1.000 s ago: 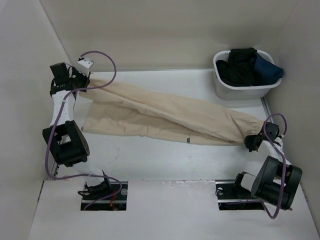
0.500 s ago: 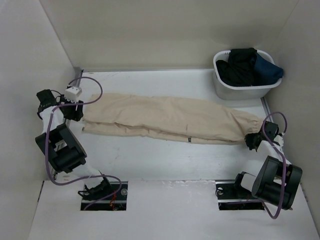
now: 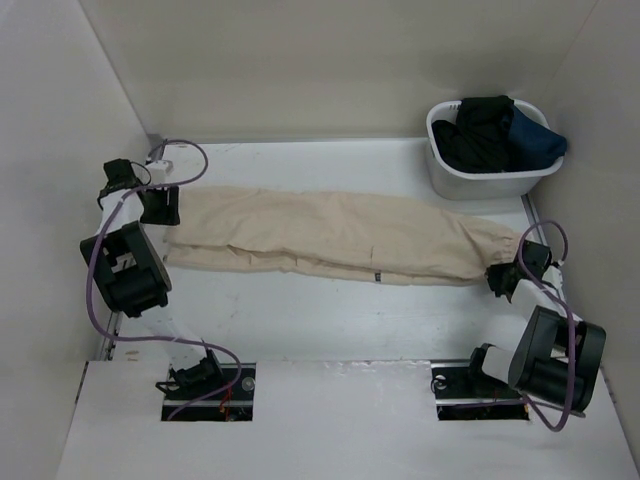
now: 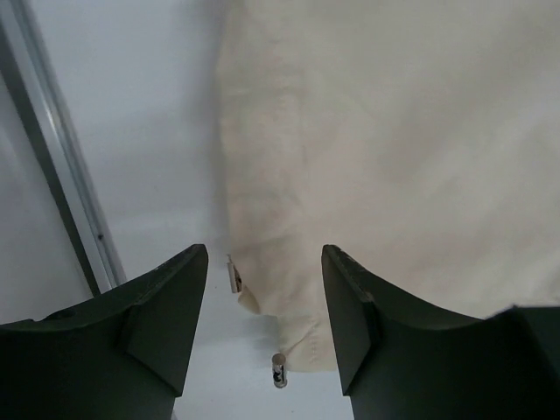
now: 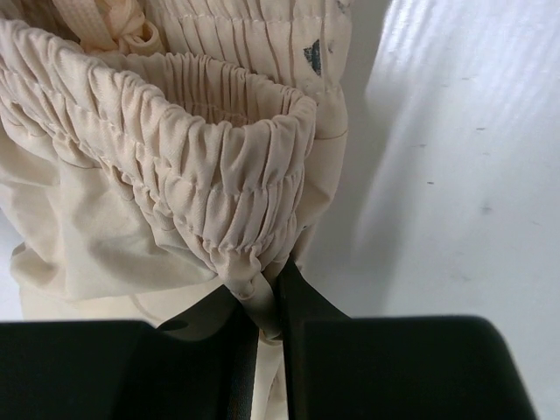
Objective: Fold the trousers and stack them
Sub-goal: Fold the trousers
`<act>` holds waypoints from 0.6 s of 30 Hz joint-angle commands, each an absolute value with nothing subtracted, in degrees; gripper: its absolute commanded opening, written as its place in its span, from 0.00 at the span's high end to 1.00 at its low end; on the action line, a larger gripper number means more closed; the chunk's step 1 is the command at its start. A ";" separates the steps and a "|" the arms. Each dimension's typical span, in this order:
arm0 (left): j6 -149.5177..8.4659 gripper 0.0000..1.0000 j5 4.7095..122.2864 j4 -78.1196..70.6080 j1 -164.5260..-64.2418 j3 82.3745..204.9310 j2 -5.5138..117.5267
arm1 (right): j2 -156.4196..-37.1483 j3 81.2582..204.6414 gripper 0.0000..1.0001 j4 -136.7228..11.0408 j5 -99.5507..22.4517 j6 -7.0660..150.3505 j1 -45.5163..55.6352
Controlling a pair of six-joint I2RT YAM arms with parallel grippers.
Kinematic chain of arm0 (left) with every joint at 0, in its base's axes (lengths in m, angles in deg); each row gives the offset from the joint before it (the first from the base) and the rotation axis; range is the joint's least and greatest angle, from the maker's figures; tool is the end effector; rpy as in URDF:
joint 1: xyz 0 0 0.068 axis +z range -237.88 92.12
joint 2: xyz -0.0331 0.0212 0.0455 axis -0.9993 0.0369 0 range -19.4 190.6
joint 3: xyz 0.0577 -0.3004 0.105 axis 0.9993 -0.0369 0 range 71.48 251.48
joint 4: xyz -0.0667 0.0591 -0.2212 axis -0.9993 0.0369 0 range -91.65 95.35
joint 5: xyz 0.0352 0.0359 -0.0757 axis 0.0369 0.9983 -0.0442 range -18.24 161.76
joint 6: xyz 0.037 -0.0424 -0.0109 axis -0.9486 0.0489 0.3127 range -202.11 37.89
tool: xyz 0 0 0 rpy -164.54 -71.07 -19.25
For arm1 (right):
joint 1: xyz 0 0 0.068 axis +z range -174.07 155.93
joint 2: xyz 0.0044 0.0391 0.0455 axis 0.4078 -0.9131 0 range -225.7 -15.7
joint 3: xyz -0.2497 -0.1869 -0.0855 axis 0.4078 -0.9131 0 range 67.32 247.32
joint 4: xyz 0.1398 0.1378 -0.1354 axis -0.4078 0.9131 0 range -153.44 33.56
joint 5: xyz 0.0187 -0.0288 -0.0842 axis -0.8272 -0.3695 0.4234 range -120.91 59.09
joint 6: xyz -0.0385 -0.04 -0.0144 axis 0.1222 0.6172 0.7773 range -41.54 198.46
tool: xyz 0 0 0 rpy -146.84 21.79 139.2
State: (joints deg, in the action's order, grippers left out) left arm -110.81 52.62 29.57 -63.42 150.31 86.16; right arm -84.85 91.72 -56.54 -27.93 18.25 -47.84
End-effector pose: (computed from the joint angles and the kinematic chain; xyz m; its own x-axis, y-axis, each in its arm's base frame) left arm 0.3587 0.1487 0.2772 -0.7886 0.1397 -0.5989 0.1662 0.9860 0.0111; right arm 0.1614 -0.0734 0.2065 0.0184 0.9389 -0.3437 0.8374 0.1734 0.5184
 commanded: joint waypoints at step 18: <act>-93.71 0.50 58.66 32.45 -58.22 152.87 92.92 | -89.97 100.63 0.84 -53.33 -21.42 19.22 -39.05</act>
